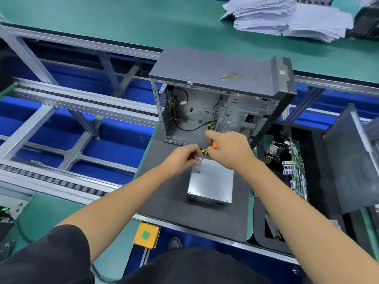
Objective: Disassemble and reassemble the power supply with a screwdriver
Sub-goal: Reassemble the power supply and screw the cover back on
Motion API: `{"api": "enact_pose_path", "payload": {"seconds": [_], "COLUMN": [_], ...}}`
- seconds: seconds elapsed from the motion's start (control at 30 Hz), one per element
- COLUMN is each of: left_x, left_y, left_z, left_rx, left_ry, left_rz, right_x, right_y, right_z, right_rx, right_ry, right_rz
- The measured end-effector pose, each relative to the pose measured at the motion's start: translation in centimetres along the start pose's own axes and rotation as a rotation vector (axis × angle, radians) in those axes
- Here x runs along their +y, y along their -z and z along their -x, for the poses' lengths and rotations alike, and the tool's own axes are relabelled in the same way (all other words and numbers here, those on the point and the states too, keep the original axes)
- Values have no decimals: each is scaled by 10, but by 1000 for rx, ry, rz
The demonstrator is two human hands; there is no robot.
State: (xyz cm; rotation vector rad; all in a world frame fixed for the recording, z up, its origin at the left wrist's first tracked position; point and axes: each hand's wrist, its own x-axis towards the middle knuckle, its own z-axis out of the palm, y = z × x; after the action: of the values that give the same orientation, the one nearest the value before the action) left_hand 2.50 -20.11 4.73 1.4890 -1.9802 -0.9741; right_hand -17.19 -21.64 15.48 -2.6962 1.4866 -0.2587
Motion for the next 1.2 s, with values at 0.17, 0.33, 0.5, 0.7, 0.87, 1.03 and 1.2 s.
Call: {"api": "enact_pose_path", "payload": {"seconds": [0.17, 0.33, 0.5, 0.7, 0.87, 1.03, 1.2], "left_x": [-1, 1, -2, -6, -9, -11, -15], "left_y": [2, -1, -4, -4, -4, -4, -7], "left_z": [4, 9, 13, 19, 24, 26, 29], "left_rx": [17, 23, 28, 55, 31, 29, 28], "left_ry": [-24, -51, -53, -46, -49, -50, -31], "left_rz": [-1, -4, 34, 90, 122, 147, 183], "right_x": [-3, -7, -11, -11, -16, -19, -22], "right_y": [4, 6, 9, 11, 11, 12, 12], "right_z": [0, 0, -1, -2, -1, -3, -3], "right_rx": [24, 0, 1, -21, -33, -66, -74], "right_ry": [-19, -21, -27, -24, -34, -41, -51], "right_rz": [-20, -22, -58, -42, -27, -33, -66]}}
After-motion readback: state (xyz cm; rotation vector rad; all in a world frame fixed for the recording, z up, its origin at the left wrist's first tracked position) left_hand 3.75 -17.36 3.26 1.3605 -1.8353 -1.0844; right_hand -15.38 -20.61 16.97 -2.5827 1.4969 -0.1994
